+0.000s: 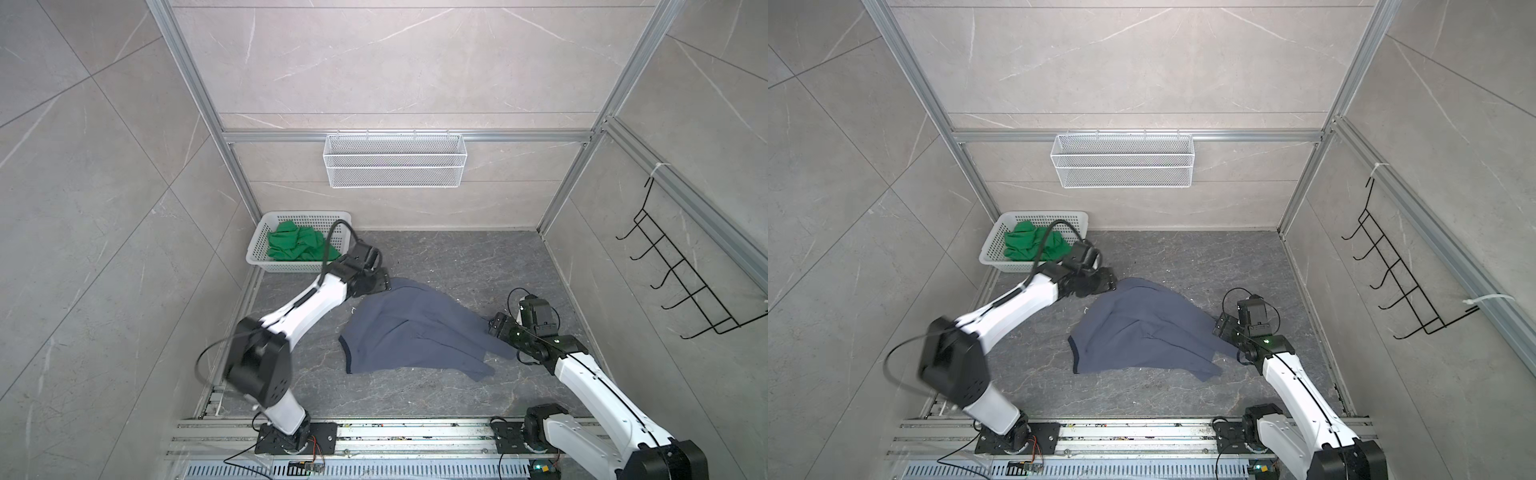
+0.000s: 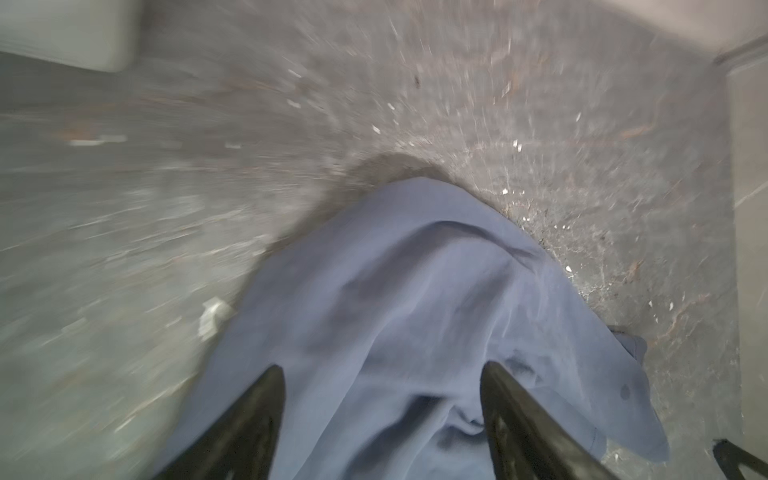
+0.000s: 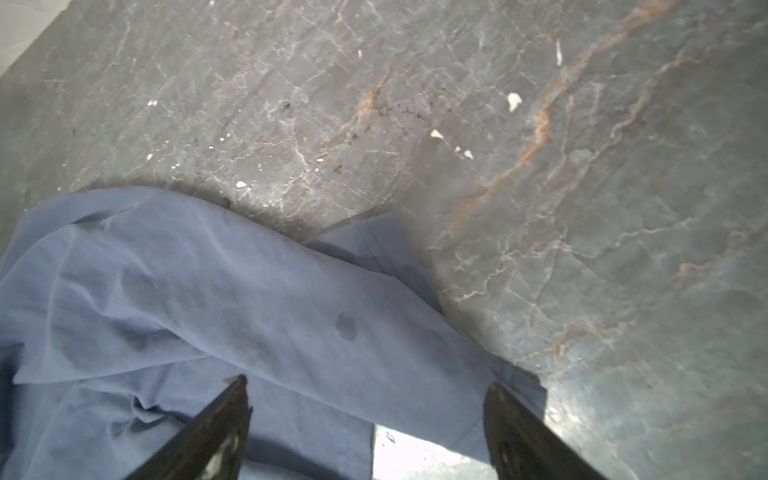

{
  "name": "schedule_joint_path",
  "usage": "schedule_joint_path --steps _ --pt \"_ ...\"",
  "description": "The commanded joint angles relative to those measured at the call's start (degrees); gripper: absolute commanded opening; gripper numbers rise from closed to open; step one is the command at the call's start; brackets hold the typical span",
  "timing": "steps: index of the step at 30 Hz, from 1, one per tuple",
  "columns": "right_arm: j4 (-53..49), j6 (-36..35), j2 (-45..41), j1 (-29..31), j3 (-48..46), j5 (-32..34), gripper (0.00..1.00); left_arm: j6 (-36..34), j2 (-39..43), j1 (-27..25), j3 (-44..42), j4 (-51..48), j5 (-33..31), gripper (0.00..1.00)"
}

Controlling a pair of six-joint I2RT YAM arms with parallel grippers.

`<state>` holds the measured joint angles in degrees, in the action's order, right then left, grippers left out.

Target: Fold and stack the tank tops

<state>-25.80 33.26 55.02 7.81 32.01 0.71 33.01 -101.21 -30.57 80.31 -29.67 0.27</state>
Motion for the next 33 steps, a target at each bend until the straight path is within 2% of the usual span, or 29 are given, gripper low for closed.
schedule_joint_path --steps 1,5,8,11,17,19,21,23,25,27,29,33 --pt "-2.75 2.55 0.24 0.02 -0.38 2.63 0.88 -6.24 -9.83 -0.24 8.44 -5.37 4.09 0.79" --pt "-4.05 4.91 2.27 -0.08 -0.81 4.87 0.87 -8.96 -19.24 -0.30 15.93 -8.34 3.75 0.82" --pt "-4.20 6.17 5.07 -0.08 -0.55 5.41 0.86 -8.87 -21.08 -0.62 15.94 -6.51 5.96 0.81" --pt "-3.05 6.98 8.64 -0.43 0.00 3.63 0.84 -8.46 -21.35 -0.61 15.19 -5.37 6.53 0.72" --pt "0.19 8.89 16.67 -0.54 1.32 0.81 0.76 -8.21 -21.01 -0.60 14.00 -3.59 8.56 0.42" --pt "0.41 8.79 17.96 -0.57 1.99 0.34 0.70 -7.47 -20.24 -0.61 12.42 -1.73 10.21 0.30" --pt "0.97 8.65 18.60 -0.48 2.26 0.09 0.60 -6.76 -19.38 -0.61 11.50 -0.61 11.21 0.18" --pt "1.52 8.08 18.97 -0.60 2.57 -0.24 0.42 -6.41 -17.79 -0.55 10.95 -0.02 11.11 0.09" --pt "1.52 6.63 18.36 -0.47 3.63 0.18 0.17 -6.40 -14.29 -0.41 10.79 0.31 10.25 0.05" --pt "0.28 4.70 16.08 -0.47 5.87 1.66 0.04 -7.19 -9.50 -0.29 11.49 0.30 8.17 0.01" --pt "-2.89 2.28 12.24 -0.52 9.98 4.59 0.00 -8.34 -3.51 -0.27 11.94 1.58 5.10 0.00" --pt "-7.56 -1.80 4.82 -0.45 20.47 9.08 0.00 -11.18 8.17 -0.23 11.46 7.78 0.31 0.00"
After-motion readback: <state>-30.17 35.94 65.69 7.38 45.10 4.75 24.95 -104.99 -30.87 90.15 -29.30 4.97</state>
